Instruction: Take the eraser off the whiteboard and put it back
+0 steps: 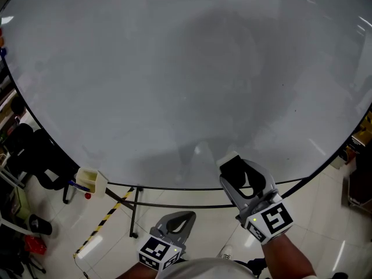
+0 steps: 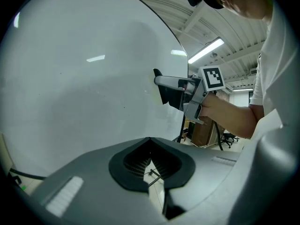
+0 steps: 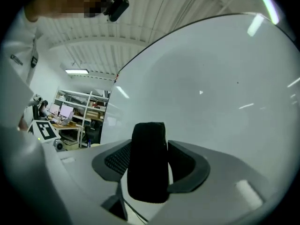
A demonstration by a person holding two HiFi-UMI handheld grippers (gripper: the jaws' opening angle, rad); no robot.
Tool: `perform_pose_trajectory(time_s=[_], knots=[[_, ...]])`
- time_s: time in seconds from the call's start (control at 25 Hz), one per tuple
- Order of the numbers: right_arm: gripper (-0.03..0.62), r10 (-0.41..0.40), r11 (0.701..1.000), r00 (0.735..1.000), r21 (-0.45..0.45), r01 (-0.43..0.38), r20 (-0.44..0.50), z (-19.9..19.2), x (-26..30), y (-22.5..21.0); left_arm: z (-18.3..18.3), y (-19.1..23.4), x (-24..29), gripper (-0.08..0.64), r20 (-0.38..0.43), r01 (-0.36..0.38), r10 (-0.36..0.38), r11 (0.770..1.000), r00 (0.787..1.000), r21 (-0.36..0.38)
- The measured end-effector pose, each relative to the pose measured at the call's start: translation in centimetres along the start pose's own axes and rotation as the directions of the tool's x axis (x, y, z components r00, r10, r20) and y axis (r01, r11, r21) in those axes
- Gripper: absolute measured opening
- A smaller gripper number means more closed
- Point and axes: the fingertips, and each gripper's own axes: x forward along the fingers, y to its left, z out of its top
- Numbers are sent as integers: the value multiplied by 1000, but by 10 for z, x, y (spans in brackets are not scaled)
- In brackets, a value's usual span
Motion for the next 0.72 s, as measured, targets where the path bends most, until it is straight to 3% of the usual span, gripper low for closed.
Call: perform_pose_trajectory(time_s=[0.16, 0.32, 0.72], knots=[[232, 23, 992, 1000, 121, -23, 7, -11, -10, 0, -2, -2, 1, 17, -6, 5, -5, 1000, 1000, 11], [232, 33, 982, 999, 184, -34, 8, -20, -20, 0, 0, -1, 3, 17, -1, -1, 1, 1000, 1000, 17], [232, 40, 974, 999, 221, -39, 1, -36, -42, 6, 5, -5, 6, 17, 15, 5, -5, 1000, 1000, 20]])
